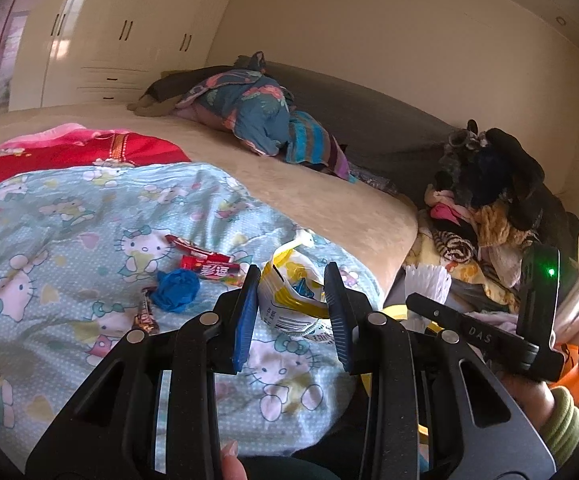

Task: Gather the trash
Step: 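Carry both items to the yellow bin and open both tools over it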

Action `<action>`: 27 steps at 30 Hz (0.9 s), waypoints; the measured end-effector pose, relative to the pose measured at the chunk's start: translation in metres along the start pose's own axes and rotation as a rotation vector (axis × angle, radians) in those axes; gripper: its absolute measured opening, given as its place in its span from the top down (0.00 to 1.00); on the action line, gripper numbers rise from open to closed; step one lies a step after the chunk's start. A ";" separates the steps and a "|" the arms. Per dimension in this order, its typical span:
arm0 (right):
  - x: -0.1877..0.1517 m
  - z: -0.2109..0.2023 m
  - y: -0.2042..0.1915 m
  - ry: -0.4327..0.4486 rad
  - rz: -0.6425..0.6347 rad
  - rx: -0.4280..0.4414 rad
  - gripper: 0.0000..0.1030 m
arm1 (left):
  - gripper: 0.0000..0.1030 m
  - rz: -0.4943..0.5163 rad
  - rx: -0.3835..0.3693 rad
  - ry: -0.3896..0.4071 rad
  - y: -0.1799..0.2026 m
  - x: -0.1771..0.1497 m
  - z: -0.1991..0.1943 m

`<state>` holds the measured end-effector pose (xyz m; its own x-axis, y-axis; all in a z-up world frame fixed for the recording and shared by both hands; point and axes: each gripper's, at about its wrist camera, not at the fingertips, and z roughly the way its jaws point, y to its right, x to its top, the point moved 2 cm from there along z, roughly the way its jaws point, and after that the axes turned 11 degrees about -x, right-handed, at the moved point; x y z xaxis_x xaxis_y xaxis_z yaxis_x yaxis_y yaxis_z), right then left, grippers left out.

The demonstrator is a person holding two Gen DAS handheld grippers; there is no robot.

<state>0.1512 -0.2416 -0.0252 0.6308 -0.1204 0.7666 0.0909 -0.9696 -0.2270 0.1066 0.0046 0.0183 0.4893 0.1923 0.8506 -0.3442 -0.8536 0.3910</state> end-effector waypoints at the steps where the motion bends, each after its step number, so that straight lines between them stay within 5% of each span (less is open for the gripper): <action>1: 0.000 -0.001 0.002 0.002 0.003 -0.003 0.76 | 0.75 0.002 -0.003 -0.002 0.001 0.000 0.000; 27: 0.002 -0.027 0.071 0.080 0.062 -0.175 0.76 | 0.75 0.131 -0.124 -0.117 0.066 -0.029 0.038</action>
<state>0.1383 -0.3165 -0.0240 0.5668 -0.1913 0.8014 -0.0859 -0.9811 -0.1734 0.1004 -0.0759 0.0060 0.5210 0.0198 0.8533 -0.5036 -0.8000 0.3261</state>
